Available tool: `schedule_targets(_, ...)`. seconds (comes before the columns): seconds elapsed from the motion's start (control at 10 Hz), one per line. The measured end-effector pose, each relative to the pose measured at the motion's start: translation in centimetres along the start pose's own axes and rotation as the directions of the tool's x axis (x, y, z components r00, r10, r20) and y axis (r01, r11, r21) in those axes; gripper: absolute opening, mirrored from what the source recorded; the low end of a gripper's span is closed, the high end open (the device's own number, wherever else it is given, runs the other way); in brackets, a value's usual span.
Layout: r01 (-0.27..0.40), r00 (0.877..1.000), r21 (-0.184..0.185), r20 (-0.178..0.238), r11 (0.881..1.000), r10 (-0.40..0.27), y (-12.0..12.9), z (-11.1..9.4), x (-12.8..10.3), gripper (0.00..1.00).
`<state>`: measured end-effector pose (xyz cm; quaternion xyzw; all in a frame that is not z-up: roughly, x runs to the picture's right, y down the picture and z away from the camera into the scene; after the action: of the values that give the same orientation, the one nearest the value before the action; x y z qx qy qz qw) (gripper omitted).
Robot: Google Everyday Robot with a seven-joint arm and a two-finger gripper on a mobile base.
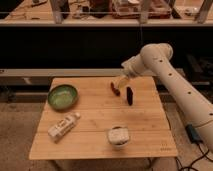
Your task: Place the pepper in the ceramic bowl
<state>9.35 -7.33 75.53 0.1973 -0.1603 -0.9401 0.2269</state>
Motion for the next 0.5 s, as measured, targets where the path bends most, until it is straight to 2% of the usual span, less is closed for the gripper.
schedule_targets(0.1,-0.016,1.000,0.007,0.021,1.000,0.016,-0.1,1.0,-0.7,0.80)
schedule_targets(0.2,-0.045,0.998,0.017,0.054,0.999,0.044,-0.3,2.8,-1.9,0.80)
schedule_targets(0.5,-0.061,0.992,0.021,0.114,0.998,0.058,-0.3,6.2,-3.3,0.80)
